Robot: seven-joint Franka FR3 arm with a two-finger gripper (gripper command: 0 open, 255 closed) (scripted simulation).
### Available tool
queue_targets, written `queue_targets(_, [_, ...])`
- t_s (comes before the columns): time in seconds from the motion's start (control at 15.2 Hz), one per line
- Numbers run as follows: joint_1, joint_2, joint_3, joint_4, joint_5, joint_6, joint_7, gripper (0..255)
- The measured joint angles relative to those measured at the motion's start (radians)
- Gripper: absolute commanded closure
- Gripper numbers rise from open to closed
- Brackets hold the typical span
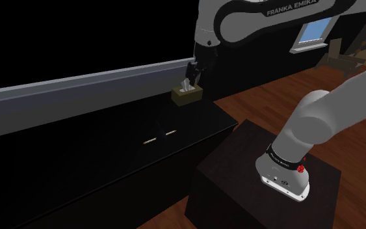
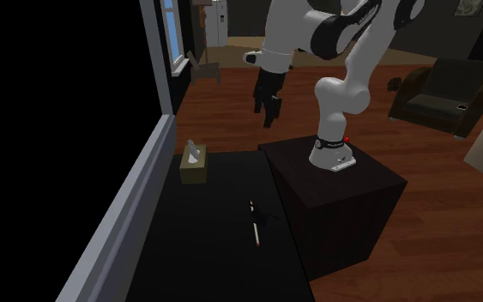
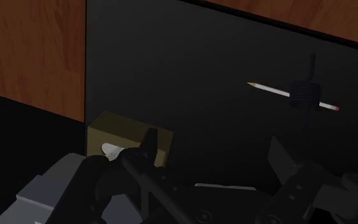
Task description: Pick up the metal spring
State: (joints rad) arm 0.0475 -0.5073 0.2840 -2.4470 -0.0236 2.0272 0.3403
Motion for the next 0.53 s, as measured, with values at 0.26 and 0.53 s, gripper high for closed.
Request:
queue_targets(0.26, [-0.006,0.133,0.084,0.021,-0.035,0.08,0.113,0])
queue_targets(0.53, [-0.015,0.267,0.159,0.058,-0.098,0.135,0.237,0])
